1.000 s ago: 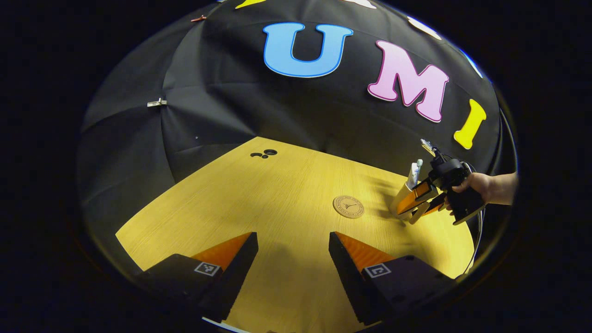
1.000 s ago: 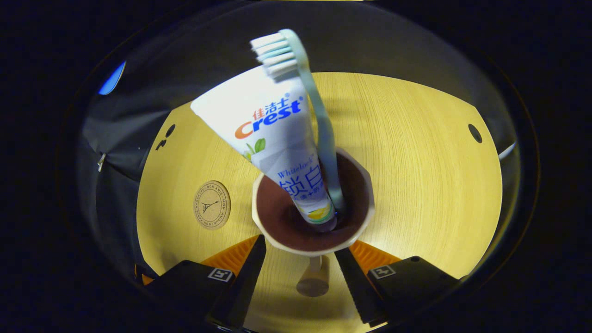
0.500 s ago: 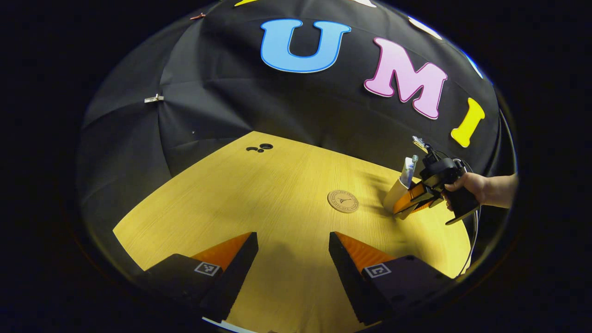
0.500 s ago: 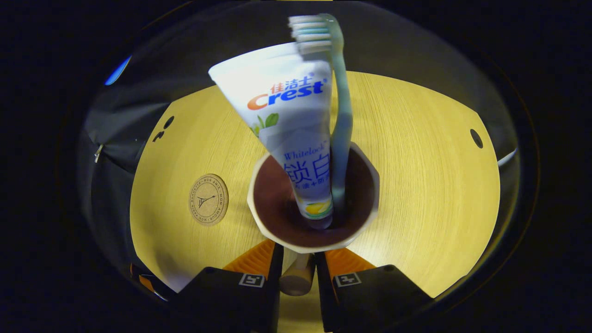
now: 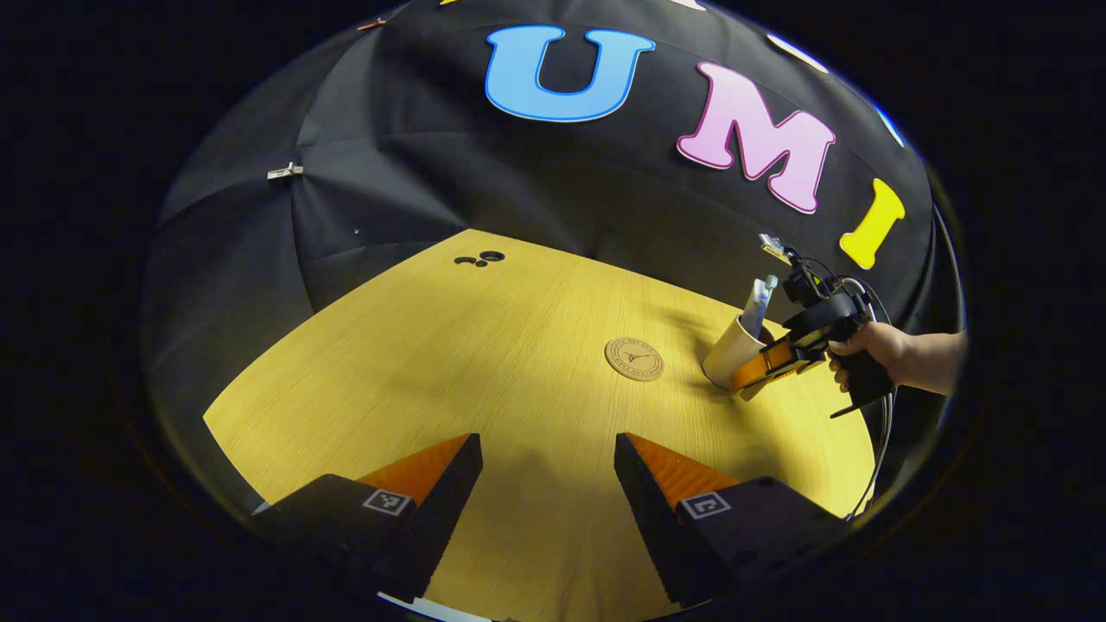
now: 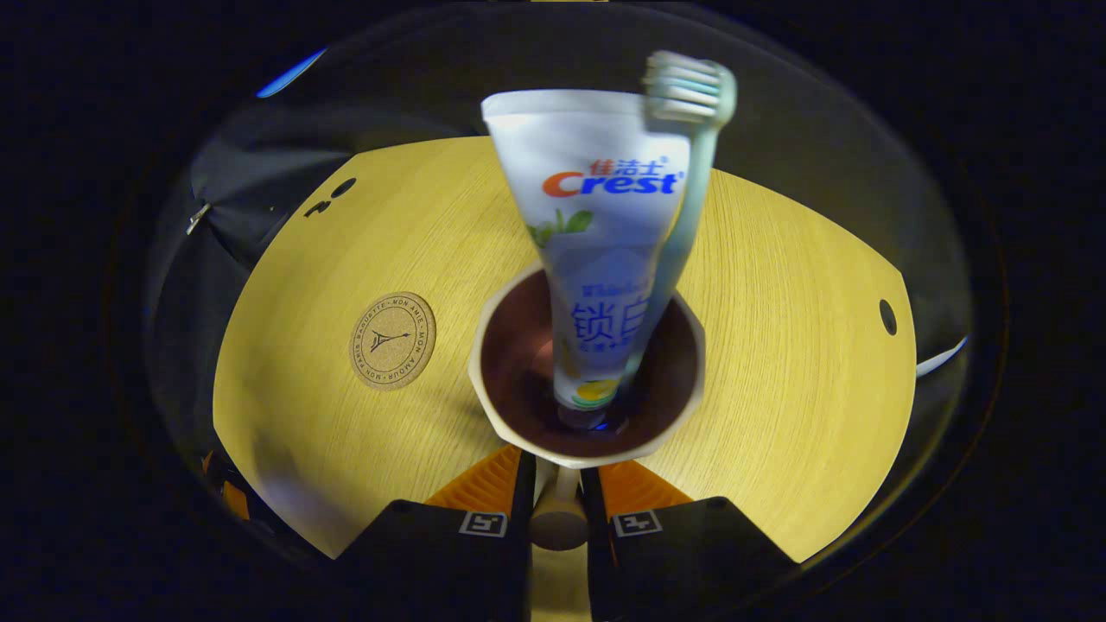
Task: Put the toothbrush and toothpaste on the desktop into the cup, then pick up the cup and place it on the coaster on the desktop.
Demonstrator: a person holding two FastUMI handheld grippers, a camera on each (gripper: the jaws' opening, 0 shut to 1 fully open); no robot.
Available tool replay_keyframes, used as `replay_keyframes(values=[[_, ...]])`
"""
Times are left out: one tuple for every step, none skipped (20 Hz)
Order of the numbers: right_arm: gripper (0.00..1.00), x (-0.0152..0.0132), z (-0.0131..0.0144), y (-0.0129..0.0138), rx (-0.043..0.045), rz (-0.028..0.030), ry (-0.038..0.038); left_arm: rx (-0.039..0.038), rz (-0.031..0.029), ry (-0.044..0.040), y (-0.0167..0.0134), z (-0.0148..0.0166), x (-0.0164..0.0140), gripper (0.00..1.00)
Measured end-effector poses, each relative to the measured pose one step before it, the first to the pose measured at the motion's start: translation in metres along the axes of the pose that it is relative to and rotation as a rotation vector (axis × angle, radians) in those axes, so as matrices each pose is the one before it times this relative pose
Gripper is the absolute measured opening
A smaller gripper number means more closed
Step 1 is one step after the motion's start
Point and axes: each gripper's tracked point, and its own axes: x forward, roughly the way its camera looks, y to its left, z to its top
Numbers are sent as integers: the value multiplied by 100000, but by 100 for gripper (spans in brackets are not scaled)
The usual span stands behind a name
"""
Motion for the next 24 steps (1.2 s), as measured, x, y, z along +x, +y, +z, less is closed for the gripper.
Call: replay_keyframes(values=[[29, -34, 392, 122, -130, 18, -1561, 104, -13, 179, -129, -97, -61, 97], [29, -107, 124, 417, 147, 1211, -418, -2, -160, 206, 85, -161, -21, 97], [29, -17, 3, 436, 385, 679, -569, -30, -49, 158, -16, -94, 1, 97], [29, 23, -34, 237, -1629, 159, -236, -35, 114, 504, 93, -186, 15, 97], [26, 123, -106, 212, -1456, -452, -329, -134, 270, 531, 62, -110, 34, 97], [26, 238, 56, 197, -1786, -158, -604, -230, 125, 354, 107, -286, 74, 97], [26, 12, 35, 365, -226, 823, -95, -210, 128, 356, 31, -174, 4, 97], [26, -160, 58, 390, 607, 993, -356, -153, 83, 376, 79, -187, -89, 97], [26, 19, 211, 275, 350, 404, -1258, -62, 240, 480, 81, -85, -75, 97], [26, -160, 500, 8, -482, -434, -1863, -11, 333, 458, 254, -349, -29, 97], [26, -234, 346, -15, -602, -334, -1595, -41, 370, 346, 179, -82, 0, 97], [26, -5, 229, 225, 291, 87, -1445, -141, 312, 155, 88, -99, -85, 97], [26, -124, 215, 199, 267, 98, -897, -221, 63, 104, 87, 78, -12, 97], [26, -162, 373, 259, -435, 218, -772, -238, 27, 100, 148, -136, 0, 97], [26, -292, 347, 256, -335, 250, -975, -206, 312, 208, 158, -32, 104, 97], [26, -534, 346, 336, -468, 795, -59, -271, 491, 203, 251, -123, 13, 97], [26, -395, 312, 591, 279, 1083, -448, -410, 366, -282, 55, 108, 68, 97], [26, -139, 316, 722, -112, 1150, -97, -496, -144, -384, -27, 116, -105, 97], [26, 86, 188, 699, -715, 862, -207, -336, -255, -394, -29, 229, -149, 97], [26, -334, 233, -212, -1086, 562, -603, -34, -215, -306, 0, 69, -150, 97], [26, -122, 274, 249, -1068, 534, -156, 165, -13, 163, 30, -78, -110, 97], [25, -53, 179, 293, -515, 605, -177, 182, 82, 190, 150, -110, -124, 97], [26, -137, 167, 243, -465, 660, 122, 68, 228, 1, 148, -28, -126, 97], [26, -200, -239, 1, -698, 463, 413, -185, 246, 186, 420, -254, 55, 97]])
